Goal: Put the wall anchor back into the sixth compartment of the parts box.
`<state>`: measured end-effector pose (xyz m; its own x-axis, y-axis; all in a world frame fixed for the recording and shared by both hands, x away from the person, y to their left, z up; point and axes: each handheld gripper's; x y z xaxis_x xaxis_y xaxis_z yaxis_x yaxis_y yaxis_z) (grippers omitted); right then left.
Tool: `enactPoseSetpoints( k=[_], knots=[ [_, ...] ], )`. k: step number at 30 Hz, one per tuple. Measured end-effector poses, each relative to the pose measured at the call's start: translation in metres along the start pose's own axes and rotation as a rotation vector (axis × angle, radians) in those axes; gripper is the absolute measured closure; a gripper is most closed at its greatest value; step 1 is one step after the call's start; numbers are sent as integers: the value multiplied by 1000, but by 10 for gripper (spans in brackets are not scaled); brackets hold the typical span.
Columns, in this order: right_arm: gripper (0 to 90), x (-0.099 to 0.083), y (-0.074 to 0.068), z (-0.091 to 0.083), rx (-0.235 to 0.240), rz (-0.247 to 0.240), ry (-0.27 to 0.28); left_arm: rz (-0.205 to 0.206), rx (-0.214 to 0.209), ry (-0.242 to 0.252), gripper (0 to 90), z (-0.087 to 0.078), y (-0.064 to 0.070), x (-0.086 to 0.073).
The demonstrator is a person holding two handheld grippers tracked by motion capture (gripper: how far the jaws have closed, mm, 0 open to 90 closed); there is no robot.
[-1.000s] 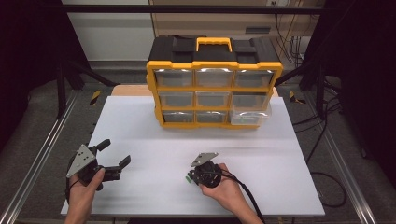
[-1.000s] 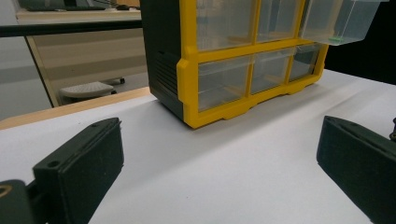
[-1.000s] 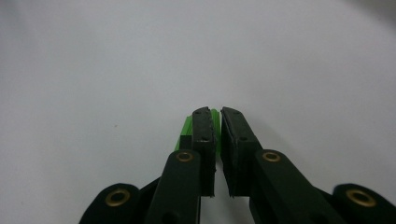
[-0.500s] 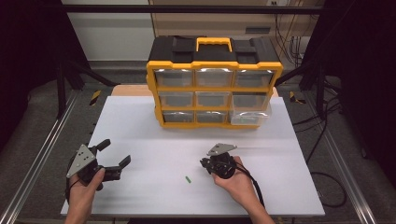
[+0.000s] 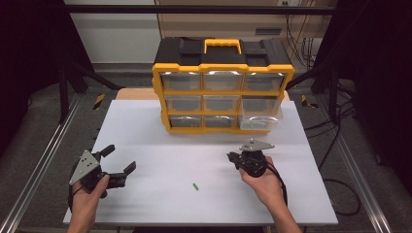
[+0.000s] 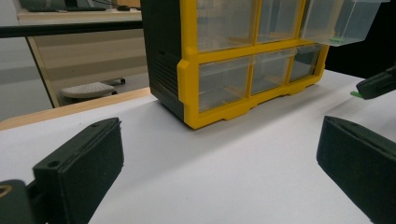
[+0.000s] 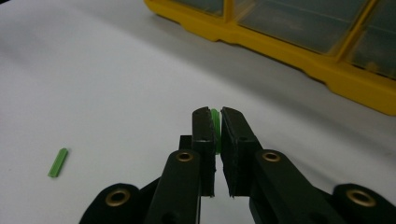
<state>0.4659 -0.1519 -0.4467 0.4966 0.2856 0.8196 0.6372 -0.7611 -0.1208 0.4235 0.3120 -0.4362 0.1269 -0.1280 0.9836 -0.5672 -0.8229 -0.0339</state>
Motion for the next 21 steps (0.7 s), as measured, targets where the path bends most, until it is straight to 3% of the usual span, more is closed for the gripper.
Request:
enactPoseSetpoints(
  k=[8, 21],
  knots=[
    [845, 5, 17, -22, -43, 33, 77, -1, 2, 4, 7, 0, 0, 0],
    [845, 9, 43, -72, -112, 87, 186, -4, 8, 8, 8, -1, -1, 0]
  ],
)
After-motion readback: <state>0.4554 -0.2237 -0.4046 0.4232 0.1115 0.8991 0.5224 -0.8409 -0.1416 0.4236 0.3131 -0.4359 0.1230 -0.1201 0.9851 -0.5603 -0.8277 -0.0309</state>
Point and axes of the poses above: each handheld gripper's, and its own axes: z roughly forward along the jaws, x roughly out of its top, y roughly to its right, and after that the axes turned 3 degrees about x, right-handed
